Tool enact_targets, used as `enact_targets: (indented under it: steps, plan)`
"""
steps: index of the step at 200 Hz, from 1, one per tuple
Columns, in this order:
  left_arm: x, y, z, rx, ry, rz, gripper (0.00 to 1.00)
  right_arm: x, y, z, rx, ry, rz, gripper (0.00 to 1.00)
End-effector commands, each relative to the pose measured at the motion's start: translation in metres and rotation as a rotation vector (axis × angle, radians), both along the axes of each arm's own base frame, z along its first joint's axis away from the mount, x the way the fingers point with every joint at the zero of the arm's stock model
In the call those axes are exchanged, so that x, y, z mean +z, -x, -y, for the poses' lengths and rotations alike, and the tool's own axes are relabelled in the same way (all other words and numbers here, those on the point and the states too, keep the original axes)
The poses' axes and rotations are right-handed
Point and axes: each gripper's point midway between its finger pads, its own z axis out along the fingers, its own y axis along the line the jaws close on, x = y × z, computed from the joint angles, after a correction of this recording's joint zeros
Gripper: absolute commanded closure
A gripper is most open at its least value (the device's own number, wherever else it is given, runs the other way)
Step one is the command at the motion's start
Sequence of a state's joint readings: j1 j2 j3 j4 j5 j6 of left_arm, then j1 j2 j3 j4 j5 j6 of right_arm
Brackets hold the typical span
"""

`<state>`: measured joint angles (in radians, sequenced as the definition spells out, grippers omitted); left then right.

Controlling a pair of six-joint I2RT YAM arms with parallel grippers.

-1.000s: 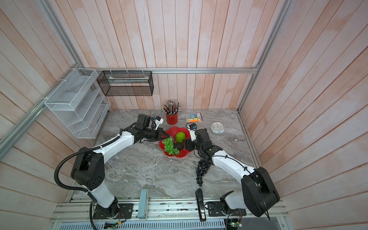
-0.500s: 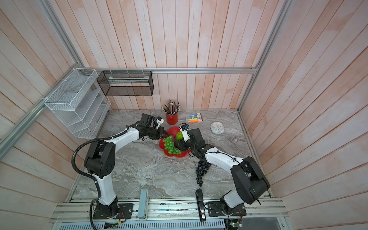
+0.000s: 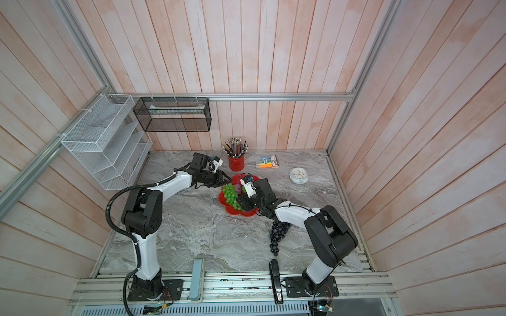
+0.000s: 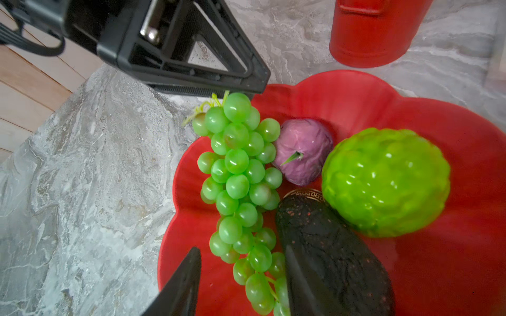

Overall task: Place and organize the fake fruits in the fruit bowl
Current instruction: 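Open the left gripper to drop the grapes while the right arm draws back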

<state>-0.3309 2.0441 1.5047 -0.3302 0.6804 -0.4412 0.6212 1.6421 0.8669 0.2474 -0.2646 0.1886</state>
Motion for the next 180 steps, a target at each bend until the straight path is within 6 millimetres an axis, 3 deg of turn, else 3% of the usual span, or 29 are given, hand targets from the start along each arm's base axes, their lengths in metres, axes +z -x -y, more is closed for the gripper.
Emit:
enact_targets:
  steps: [1,31,62,85,104,139,162,180]
  plan:
    - [0.001,-0.01,-0.007,0.016,-0.05,0.041,0.52,0.029,-0.006,-0.009,0.008,-0.047,0.051,0.5]
    - [0.005,-0.02,-0.019,0.045,-0.145,0.108,0.38,0.055,-0.007,0.003,-0.042,-0.054,0.087,0.49]
    - [0.017,-0.021,-0.022,0.036,-0.176,0.158,0.35,0.069,-0.001,0.023,-0.119,-0.068,0.087,0.48]
    - [0.02,-0.021,-0.041,0.101,-0.277,0.184,0.34,0.071,0.008,0.041,-0.174,-0.077,0.073,0.48]
    - [0.022,-0.008,-0.043,0.109,-0.285,0.181,0.4,0.069,0.015,0.054,-0.206,-0.076,0.063,0.48]
    - [0.022,0.018,-0.02,0.061,-0.273,0.186,0.62,0.067,0.021,0.066,-0.24,-0.057,0.058,0.49]
    - [0.011,0.015,-0.018,0.086,-0.265,0.163,0.76,0.069,0.022,0.066,-0.24,-0.062,0.055,0.53]
    - [0.004,0.011,-0.017,0.104,-0.258,0.157,0.78,0.07,0.023,0.065,-0.233,-0.068,0.048,0.55]
